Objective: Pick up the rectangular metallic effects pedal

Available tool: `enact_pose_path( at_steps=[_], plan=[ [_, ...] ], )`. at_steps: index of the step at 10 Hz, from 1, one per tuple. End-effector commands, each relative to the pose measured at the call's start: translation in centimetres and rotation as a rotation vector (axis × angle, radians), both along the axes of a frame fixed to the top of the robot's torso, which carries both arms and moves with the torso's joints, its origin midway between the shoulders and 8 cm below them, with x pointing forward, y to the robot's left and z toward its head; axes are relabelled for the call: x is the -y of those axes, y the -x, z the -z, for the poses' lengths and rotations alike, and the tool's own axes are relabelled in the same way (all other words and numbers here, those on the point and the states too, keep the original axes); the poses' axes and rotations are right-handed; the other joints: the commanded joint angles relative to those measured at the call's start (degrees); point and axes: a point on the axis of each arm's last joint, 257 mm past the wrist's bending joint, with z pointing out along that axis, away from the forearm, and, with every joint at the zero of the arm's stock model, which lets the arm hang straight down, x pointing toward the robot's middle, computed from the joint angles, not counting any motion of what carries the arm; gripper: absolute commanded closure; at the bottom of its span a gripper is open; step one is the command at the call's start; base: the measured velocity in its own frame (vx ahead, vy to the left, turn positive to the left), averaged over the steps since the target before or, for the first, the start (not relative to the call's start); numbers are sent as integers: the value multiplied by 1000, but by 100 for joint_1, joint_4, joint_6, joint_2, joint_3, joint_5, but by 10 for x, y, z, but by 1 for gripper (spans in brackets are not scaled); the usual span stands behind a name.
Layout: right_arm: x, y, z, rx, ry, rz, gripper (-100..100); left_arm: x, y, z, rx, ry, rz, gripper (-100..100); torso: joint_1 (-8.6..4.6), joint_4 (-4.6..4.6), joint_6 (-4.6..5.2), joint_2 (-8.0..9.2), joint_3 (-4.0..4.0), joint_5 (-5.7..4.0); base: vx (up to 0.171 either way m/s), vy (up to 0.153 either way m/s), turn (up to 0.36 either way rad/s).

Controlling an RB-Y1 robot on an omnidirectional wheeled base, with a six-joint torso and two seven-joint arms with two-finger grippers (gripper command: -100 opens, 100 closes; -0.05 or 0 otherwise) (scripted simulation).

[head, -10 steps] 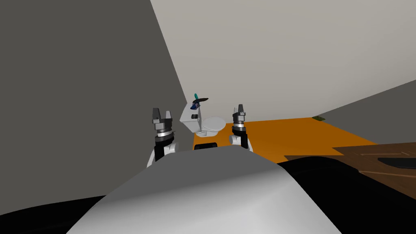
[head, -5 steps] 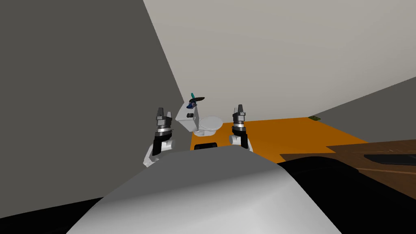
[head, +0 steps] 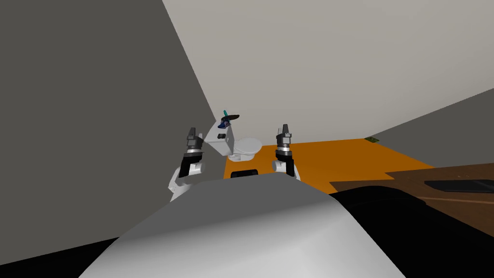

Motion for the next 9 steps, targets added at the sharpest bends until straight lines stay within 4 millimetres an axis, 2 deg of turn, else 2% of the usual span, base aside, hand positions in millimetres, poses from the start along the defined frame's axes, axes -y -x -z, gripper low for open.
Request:
enact_pose_path(
  at_steps=[1,2,3,4,5,6,7,8,9],
  plan=[
    [0,0,0,0,0,0,0,-7,-6,8,-33,1,-12,-100,0,0,0,0,0,0,-27,-84,-2],
    [0,0,0,0,0,0,0,-23,-19,17,-77,0,-31,-100,8,0,-1,-2,-1,1,-37,-104,-10],
    [0,0,0,0,0,0,0,-23,-19,18,-79,0,-31,-100,4,-1,-1,0,0,1,-20,-88,0],
    [0,0,0,0,0,0,0,-39,-31,26,-117,0,-52,-100,8,0,-1,-4,-2,1,-19,-119,-11],
    [0,0,0,0,0,0,0,-40,-32,28,-126,1,-54,-100,-1,-1,-1,-5,-3,0,-25,-91,3],
    [0,0,0,0,0,0,0,-56,-43,33,-156,1,-74,-100,7,-1,-1,-4,-2,1,-26,-90,-14],
    [0,0,0,0,0,0,0,-58,-44,37,-175,4,-78,-100,8,-1,-1,-5,-3,2,-20,-86,-4],
    [0,0,0,0,0,0,0,-74,-54,41,-201,3,-99,-100,10,-1,-2,-5,-3,1,-22,-127,-9],
    [0,0,0,0,0,0,0,-76,-56,47,-225,7,-104,-100,-3,-1,0,-6,-4,-1,-15,-94,0]
  ],
)
